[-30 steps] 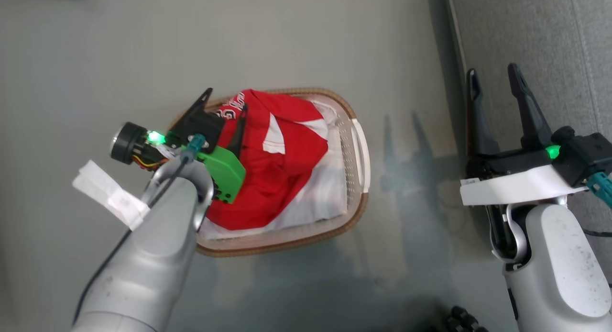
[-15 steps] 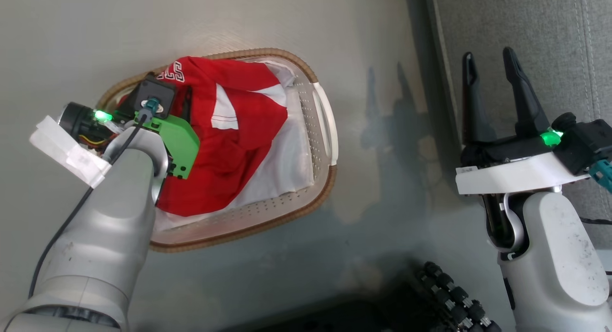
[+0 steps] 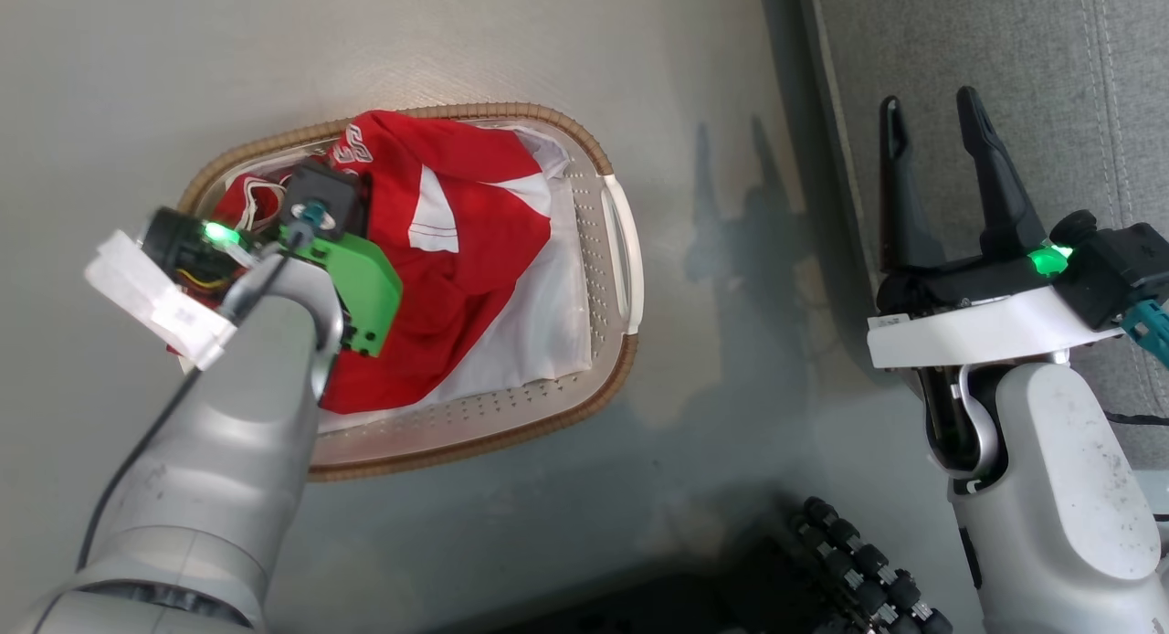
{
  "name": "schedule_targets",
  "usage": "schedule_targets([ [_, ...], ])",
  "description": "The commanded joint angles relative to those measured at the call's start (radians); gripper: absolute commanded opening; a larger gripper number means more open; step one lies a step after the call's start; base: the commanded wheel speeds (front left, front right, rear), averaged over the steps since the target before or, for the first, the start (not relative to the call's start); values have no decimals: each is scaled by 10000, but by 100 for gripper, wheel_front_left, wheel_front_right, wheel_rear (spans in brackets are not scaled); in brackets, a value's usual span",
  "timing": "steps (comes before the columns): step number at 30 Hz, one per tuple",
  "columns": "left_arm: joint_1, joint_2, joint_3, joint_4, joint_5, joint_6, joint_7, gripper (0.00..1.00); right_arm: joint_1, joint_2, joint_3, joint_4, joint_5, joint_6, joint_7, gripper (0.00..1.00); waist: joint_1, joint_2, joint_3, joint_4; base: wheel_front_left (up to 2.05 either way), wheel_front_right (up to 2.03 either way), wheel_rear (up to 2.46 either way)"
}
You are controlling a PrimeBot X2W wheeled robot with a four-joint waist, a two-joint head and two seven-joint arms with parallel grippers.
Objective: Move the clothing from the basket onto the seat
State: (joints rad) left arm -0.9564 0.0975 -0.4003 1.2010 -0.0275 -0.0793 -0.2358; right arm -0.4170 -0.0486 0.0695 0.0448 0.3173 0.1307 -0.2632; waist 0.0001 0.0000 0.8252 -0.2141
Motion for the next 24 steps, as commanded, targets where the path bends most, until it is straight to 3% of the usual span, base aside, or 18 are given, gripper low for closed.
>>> schedule_targets([
  [1,89,-63,-62,31,-52,-23,-60,22,52,-34,0,42,43,1,-25,100,-1,0,-55,4,0,0,0],
  [2,111,-54,-78,71,-61,-26,-75,0,83,-34,-8,51,36,1,-25,100,-1,0,-94,13,0,0,0],
  [15,866,-335,-321,-366,-430,-176,-295,0,494,-35,-365,393,-413,1,-25,100,-1,0,-1502,623,0,0,0],
  [24,1821,-346,-444,-2003,-815,-392,-301,0,1149,-40,-642,669,-928,1,-25,100,-1,0,-3266,1368,0,0,0],
])
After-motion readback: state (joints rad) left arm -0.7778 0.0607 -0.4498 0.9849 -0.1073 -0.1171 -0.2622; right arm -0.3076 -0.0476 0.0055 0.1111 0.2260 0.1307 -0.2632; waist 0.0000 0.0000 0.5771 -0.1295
